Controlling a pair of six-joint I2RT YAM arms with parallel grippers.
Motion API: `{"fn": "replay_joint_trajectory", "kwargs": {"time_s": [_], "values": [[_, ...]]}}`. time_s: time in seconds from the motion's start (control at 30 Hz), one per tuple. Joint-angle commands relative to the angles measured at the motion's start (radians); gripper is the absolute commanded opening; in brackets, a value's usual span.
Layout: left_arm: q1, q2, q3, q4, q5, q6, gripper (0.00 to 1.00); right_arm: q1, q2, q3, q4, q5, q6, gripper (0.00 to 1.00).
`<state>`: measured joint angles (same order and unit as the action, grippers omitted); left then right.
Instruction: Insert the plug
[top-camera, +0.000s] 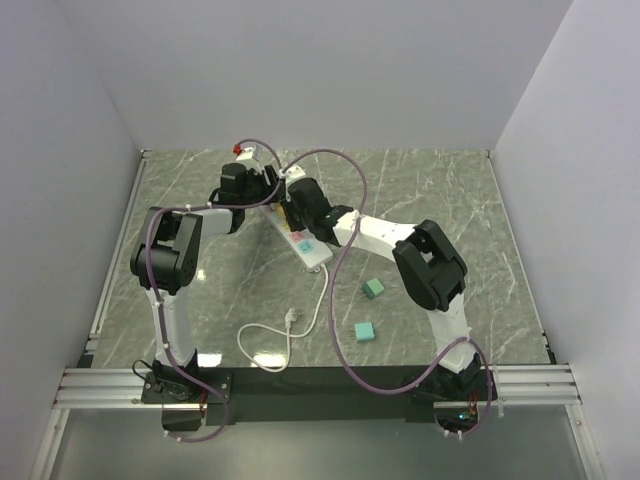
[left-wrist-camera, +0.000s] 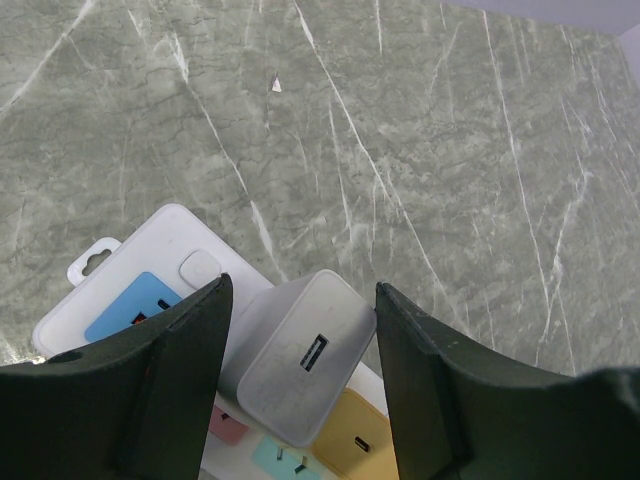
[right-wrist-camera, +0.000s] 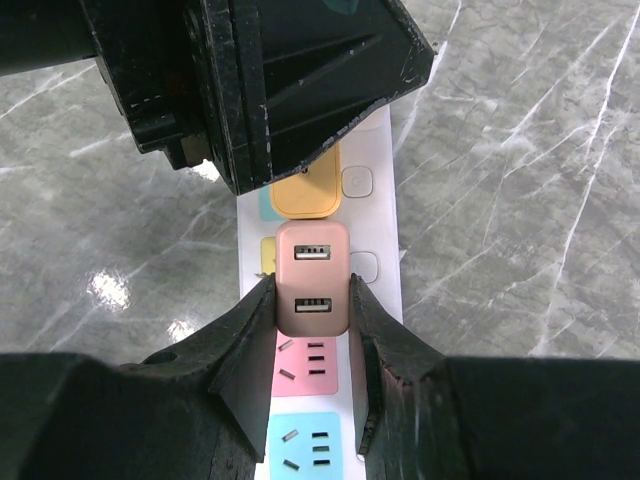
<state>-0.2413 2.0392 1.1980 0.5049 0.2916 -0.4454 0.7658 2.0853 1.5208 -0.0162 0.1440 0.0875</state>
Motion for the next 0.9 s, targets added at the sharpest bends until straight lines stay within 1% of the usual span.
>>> {"fn": "replay_joint_trajectory", "kwargs": {"time_s": [0.0,0.3,0.63,0.87], "values": [[-0.019,-0.024,-0.014,-0.071,0.041,0.024,0.63,0.009,0.053,0.024,-0.105,0.031,-0.032,0.00],[-0.019,-0.028,-0.011,-0.083,0.043,0.033,0.63,0.012,0.102,0.082,-0.174,0.006,-0.060,0.00],[-0.019,-0.022,-0.011,-0.086,0.052,0.036,0.64,0.018,0.073,-0.010,-0.159,0.012,-0.029,0.00],[-0.020,-0.037,-0.021,-0.092,0.052,0.040,0.63,0.026,0.056,-0.033,-0.176,0.031,-0.019,0.00]]}}
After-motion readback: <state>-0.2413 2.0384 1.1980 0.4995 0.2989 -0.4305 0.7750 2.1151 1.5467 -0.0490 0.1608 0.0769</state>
